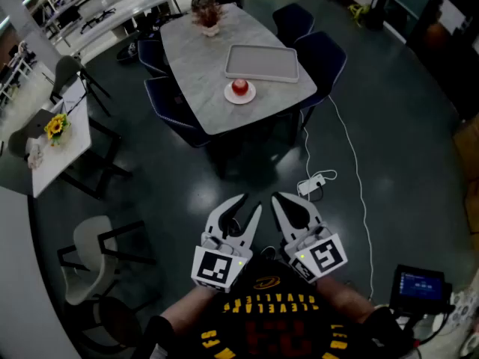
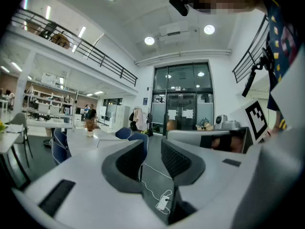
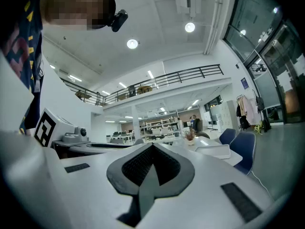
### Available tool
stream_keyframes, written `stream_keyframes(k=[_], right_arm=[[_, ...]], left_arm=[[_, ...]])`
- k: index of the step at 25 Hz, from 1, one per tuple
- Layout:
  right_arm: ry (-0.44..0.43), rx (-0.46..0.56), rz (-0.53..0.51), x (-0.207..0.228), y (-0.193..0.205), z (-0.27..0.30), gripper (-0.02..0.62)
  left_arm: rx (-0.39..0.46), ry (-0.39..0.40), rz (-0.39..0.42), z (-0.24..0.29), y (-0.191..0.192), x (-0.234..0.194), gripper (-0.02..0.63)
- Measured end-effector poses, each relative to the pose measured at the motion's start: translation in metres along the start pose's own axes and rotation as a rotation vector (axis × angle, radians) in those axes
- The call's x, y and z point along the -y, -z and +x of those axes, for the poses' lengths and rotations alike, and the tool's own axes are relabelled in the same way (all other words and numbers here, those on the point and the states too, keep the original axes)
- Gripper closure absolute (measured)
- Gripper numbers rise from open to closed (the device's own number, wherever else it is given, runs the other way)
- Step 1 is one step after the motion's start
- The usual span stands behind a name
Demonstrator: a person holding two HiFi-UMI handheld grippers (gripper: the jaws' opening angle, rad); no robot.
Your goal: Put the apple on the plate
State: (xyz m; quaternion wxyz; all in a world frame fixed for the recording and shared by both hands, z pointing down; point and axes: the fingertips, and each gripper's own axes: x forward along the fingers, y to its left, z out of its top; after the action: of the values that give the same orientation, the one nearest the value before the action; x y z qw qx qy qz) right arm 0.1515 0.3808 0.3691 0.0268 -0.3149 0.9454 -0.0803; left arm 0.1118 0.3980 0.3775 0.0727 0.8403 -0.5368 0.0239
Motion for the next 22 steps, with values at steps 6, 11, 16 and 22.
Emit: stream_keyframes(k=[6, 11, 16, 22], right_arm=[[0.005, -0.008, -0.002, 0.0, 0.003, -0.003, 0.589], [-0.006, 0.034, 0.009, 0.0, -0.002, -0.008, 0.589], [0.008, 0.024, 0.022, 0.001, 0.002, -0.006, 0.589], [0.027, 0.009, 0.034, 0.006, -0.003, 0.011, 0.589]], left_arm=[[0.026, 0.008, 0.066, -0.001, -0.008, 0.009, 0.488], [0.02, 0.013, 0.064, 0.001, -0.006, 0.016, 0.488], [-0.004, 0.01, 0.046, 0.001, 0.0, 0.011, 0.488], [-0.032, 0.011, 0.019, 0.006, -0.004, -0.008, 0.488]])
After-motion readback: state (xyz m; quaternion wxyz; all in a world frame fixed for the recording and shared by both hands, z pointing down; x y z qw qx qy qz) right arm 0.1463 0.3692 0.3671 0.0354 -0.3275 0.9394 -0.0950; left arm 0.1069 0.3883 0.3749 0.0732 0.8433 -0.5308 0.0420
